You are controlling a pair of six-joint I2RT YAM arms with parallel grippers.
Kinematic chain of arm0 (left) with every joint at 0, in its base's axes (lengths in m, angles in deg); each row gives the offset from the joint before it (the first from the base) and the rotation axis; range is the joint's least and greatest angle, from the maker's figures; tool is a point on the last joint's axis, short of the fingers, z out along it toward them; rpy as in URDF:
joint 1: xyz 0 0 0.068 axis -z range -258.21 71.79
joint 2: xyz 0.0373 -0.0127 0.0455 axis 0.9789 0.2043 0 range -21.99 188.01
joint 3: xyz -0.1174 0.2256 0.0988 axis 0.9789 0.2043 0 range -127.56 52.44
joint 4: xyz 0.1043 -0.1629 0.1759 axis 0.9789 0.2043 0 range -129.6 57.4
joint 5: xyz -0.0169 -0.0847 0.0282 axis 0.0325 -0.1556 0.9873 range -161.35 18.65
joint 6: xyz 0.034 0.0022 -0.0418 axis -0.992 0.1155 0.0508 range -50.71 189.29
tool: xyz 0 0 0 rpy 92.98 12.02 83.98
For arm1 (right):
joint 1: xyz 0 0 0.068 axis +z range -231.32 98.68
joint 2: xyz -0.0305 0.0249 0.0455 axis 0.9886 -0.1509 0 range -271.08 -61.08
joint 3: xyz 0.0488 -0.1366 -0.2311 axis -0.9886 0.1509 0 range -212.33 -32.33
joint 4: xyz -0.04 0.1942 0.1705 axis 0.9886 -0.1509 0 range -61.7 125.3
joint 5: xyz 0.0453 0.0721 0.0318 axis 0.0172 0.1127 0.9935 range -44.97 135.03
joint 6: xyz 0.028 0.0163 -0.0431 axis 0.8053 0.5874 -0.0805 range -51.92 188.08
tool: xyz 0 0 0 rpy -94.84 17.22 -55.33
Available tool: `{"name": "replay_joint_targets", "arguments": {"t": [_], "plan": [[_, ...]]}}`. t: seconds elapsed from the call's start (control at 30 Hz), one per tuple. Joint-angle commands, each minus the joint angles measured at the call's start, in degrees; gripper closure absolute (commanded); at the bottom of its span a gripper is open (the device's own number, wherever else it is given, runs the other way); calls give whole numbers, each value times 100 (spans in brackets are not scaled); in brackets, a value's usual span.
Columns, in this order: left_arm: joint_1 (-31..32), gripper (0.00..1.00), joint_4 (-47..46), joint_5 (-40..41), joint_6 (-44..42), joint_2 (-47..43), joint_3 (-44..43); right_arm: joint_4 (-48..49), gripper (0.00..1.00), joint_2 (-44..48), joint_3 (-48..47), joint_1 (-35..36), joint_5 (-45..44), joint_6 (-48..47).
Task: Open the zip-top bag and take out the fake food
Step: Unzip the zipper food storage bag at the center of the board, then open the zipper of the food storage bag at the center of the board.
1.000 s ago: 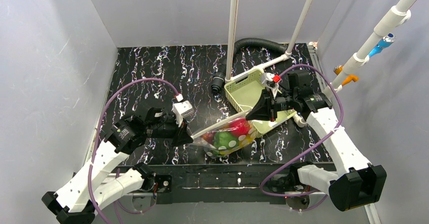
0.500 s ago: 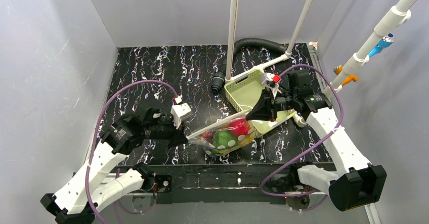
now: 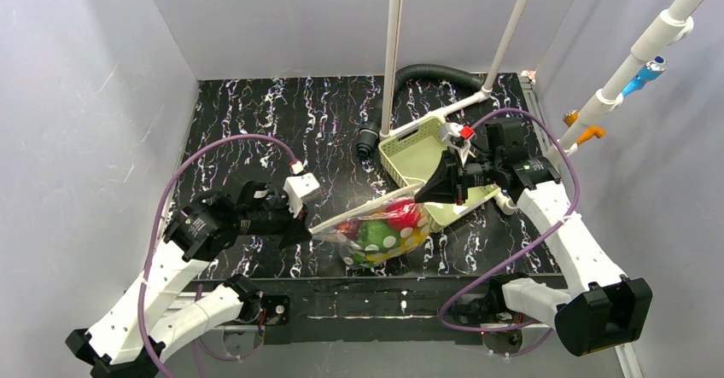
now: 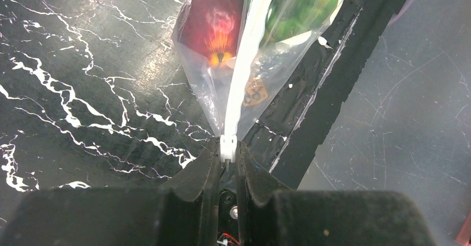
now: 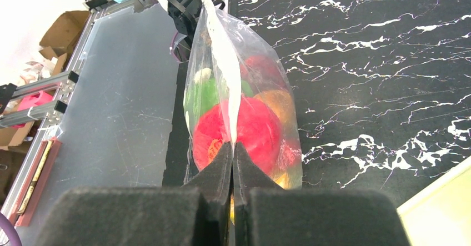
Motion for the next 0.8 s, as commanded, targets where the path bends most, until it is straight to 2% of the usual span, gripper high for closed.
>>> {"name": "replay_joint_targets", "arguments": {"t": [0.0, 0.07, 0.27, 0.33, 0.37, 0.57, 0.67, 0.77], "plan": [[-54, 100, 158, -94, 191, 29, 7, 216, 99, -76, -241, -117, 147, 64], [-59, 88, -201, -258, 410, 53, 135, 263, 99, -171, -272, -118, 185, 135], [-61, 17, -1254, -497, 1240, -105, 454, 283, 99, -447, -422, -59, 185, 212], [-87, 5, -1544, -595, 1494, -170, 516, 273, 99, -496, -432, -48, 176, 208], [-108, 2, -1745, -604, 1617, -197, 557, 270, 99, -508, -424, -42, 172, 197], [-376, 2, -2596, -202, 2424, -162, 738, 56, 99, -490, -379, 13, 194, -89], [-602, 6, -3268, -387, 2880, -63, 885, -97, 99, -446, -366, 46, 261, -275], [-677, 14, -4006, -876, 3133, 163, 1040, -202, 99, -416, -366, 74, 328, -409]]}}
